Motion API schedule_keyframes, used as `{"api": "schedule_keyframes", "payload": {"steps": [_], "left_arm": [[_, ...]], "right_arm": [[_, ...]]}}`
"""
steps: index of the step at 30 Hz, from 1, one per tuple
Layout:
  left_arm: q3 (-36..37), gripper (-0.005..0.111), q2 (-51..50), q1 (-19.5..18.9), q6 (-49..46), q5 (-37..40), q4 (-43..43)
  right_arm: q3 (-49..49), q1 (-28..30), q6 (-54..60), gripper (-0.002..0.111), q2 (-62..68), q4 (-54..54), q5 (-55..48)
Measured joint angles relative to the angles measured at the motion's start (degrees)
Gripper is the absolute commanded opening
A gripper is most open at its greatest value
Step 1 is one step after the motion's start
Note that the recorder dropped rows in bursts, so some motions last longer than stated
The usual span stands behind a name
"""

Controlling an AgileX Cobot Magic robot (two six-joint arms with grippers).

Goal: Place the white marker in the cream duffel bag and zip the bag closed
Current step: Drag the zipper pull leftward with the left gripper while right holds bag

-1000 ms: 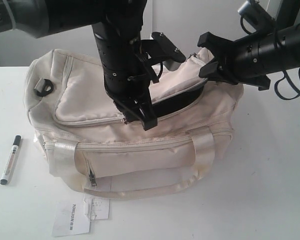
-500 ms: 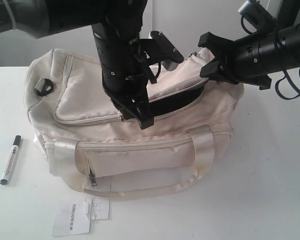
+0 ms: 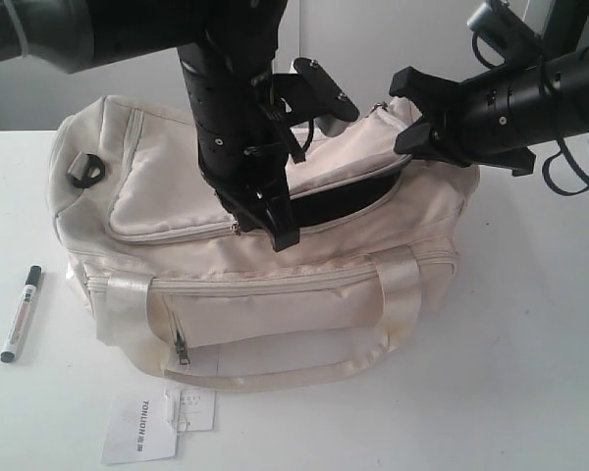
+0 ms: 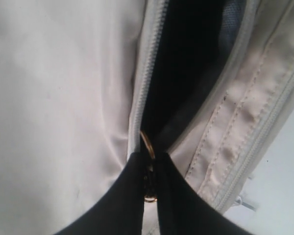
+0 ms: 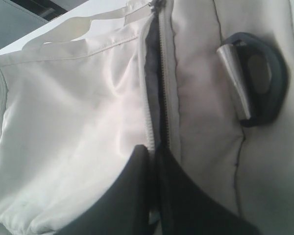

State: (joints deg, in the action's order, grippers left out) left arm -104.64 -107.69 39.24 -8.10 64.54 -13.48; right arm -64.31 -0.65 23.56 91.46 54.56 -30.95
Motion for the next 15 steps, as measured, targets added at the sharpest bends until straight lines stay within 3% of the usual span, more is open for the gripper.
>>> {"api": "schedule_keyframes", "payload": {"steps": [15], "left_arm": [[0.0,0.0,1.4,0.0,-0.9,0.0,-0.2]], "right_arm": [[0.0,0.0,0.0,0.0,0.0,-2.9,0.3]]}}
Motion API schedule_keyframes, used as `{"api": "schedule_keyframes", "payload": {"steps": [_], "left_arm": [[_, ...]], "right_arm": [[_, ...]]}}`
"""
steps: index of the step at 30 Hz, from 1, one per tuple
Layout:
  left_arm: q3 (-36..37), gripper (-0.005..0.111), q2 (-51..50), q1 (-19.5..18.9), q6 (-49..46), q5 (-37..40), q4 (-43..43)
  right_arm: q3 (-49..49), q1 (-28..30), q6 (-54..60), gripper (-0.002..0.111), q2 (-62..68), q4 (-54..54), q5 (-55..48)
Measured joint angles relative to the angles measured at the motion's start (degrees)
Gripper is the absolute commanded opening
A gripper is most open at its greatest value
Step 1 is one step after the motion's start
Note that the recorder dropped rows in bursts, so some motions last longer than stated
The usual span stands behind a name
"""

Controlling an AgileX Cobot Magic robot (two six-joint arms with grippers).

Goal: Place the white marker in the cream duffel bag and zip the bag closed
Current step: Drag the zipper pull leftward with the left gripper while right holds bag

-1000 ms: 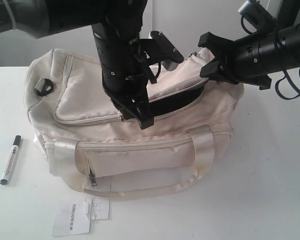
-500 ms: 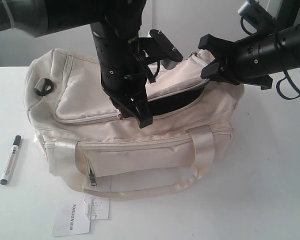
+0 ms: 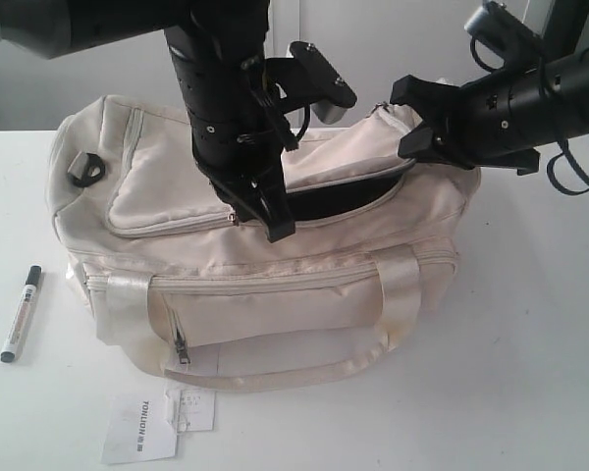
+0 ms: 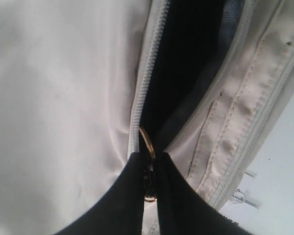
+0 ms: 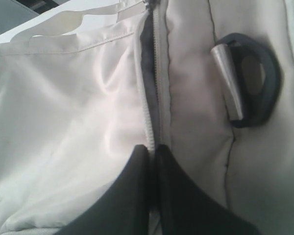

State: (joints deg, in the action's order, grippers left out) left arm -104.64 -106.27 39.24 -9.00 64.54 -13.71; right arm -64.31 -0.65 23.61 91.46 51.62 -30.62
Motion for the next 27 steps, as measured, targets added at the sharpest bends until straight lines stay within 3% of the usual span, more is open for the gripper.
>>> {"api": "schedule_keyframes", "payload": {"steps": [14,17,23,27], "left_arm": [[0.0,0.0,3.7,0.0,-0.1,0.0,-0.2],[0.0,0.0,3.7,0.0,-0.1,0.0,-0.2],[0.0,0.0,3.7,0.0,-0.1,0.1,-0.3],[0.0,0.0,3.7,0.0,-0.1,0.1,-0.5]], "right_arm": [[0.0,0.0,0.9,0.002,-0.8,-1.5,0.1],[0.0,0.0,2.2,0.013,-0.9,-1.7,-0.5],[-1.2,0.0,4.6,0.051,-2.1,-3.4,-3.5],[-3.2,0.0,5.3,0.055,-3.8,-5.3,-6.4]]}}
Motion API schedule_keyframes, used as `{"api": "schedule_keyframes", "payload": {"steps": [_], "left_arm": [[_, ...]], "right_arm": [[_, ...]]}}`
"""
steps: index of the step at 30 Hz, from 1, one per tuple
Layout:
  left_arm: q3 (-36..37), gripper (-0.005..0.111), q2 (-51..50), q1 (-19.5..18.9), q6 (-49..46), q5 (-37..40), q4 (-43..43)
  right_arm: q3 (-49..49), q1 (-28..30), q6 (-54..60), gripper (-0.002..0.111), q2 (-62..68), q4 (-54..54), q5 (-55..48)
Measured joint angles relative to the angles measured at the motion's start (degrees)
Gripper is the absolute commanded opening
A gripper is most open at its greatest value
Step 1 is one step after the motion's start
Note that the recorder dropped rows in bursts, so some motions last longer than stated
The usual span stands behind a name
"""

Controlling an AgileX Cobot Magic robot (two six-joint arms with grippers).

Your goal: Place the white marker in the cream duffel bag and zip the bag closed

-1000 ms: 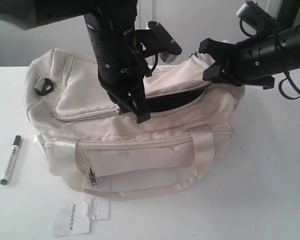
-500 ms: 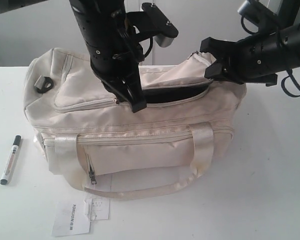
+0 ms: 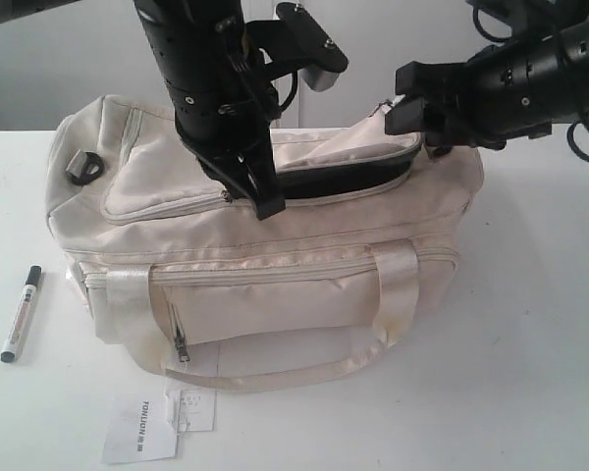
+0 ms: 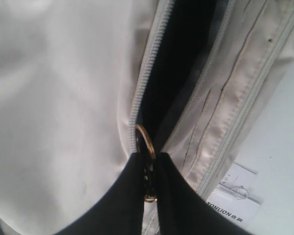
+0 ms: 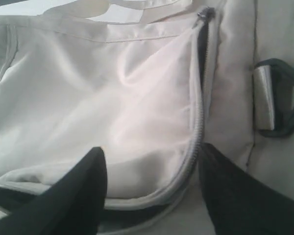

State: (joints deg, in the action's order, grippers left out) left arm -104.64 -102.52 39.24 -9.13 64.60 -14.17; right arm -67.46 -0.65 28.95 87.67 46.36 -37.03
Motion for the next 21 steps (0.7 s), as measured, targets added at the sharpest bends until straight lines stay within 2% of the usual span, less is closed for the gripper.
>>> {"api": "schedule_keyframes", "payload": {"steps": [7,9,14,18,21], "left_arm": [[0.0,0.0,0.0,0.0,0.1,0.0,-0.1],[0.0,0.0,0.0,0.0,0.8,0.0,-0.1],[0.0,0.0,0.0,0.0,4.2,0.0,-0.1],[0.0,0.0,0.0,0.0,6.6,0.0,1.2],[0.0,0.0,0.0,-0.1,6.7,0.0,3.1]], "right_arm": [[-1.0,0.4,0.9,0.055,-6.9,-5.2,-4.0],[-1.0,0.4,3.3,0.051,-8.1,-6.4,-5.6],[-1.0,0.4,17.2,0.041,-10.1,-8.3,-11.4],[-1.0,0.4,27.1,0.042,-11.8,-8.5,-16.6],[-1.0,0.4,38.5,0.049,-12.8,-8.8,-20.6]]}}
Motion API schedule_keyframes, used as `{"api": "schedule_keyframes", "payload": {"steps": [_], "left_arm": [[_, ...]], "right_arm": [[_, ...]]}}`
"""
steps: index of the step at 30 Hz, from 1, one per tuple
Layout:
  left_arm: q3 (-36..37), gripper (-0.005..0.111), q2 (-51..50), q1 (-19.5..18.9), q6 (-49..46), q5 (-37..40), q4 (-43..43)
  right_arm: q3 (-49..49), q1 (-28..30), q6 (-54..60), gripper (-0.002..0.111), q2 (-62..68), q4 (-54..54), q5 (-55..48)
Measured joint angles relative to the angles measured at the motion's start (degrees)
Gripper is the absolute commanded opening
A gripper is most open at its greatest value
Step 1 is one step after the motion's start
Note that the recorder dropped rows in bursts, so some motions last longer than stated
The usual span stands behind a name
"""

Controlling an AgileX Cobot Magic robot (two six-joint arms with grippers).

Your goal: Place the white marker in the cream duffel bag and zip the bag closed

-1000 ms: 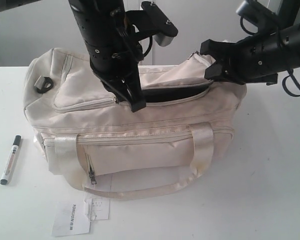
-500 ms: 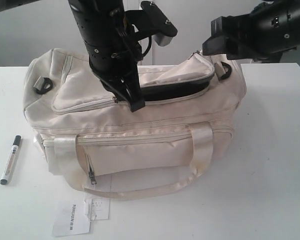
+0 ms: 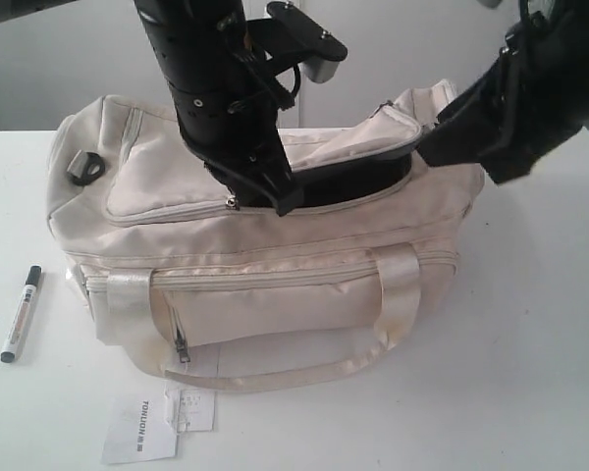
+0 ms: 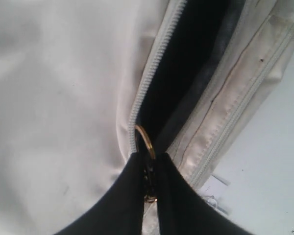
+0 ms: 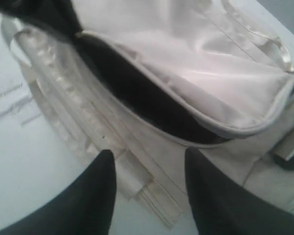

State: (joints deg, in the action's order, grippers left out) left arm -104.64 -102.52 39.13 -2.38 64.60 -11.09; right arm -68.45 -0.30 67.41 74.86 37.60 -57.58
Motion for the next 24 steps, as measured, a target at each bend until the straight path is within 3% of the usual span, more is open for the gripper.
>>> {"api": "schedule_keyframes", "payload": {"steps": [6,14,24], "left_arm": [[0.0,0.0,0.0,0.0,-0.7,0.0,2.7],[0.0,0.0,0.0,0.0,-11.2,0.0,2.9],[0.0,0.0,0.0,0.0,-11.8,0.0,3.0]], "right_arm": [[0.0,-1.3,26.8,0.057,-0.1,1.2,-9.1],[0.0,-7.8,35.1,0.057,5.2,6.0,-3.6],[0.0,-8.6,37.0,0.057,11.8,6.0,5.6]]}}
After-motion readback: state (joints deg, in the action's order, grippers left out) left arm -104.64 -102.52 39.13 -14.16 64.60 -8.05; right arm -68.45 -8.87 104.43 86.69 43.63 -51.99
